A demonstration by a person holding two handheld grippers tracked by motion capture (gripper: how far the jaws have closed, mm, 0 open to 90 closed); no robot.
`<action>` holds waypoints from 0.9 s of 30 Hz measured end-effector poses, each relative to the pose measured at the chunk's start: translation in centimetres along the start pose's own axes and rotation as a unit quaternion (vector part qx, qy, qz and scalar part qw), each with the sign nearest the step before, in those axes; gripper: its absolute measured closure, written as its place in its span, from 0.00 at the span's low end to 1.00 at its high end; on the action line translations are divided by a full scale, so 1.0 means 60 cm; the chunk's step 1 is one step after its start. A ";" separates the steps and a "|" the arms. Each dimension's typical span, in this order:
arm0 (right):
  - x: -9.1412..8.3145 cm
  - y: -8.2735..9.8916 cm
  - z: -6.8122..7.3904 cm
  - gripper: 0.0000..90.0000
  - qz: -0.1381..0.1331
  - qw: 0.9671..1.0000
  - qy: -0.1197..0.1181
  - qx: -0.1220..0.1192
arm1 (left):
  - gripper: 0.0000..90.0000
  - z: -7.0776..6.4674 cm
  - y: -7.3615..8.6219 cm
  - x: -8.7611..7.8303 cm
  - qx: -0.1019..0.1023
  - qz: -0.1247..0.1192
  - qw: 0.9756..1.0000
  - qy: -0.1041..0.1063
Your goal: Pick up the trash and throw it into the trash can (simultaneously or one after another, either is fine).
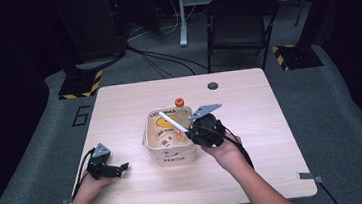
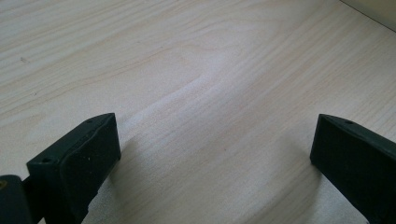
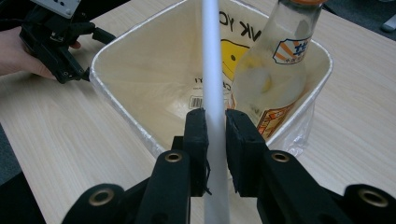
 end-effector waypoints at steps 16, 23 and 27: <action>0.031 -0.022 -0.002 0.87 0.012 1.000 -0.003 -0.008 | 0.02 0.000 0.000 0.000 0.000 0.000 1.000 0.000; 0.043 -0.027 -0.001 0.87 0.020 1.000 -0.005 -0.004 | 0.02 0.000 0.000 0.000 0.000 0.000 1.000 0.000; 0.052 -0.031 -0.001 0.87 0.029 1.000 -0.006 -0.009 | 0.02 0.000 0.000 0.000 -0.001 -0.001 1.000 0.000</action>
Point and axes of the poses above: each handheld gripper's, and its own axes: x roughly forward along the jaws, y roughly out of its underside, z roughly to its left, the point moved 2 cm from there along x, roughly forward along the jaws, and after that the axes turned 1 degree about -y, right-handed, at the moved point
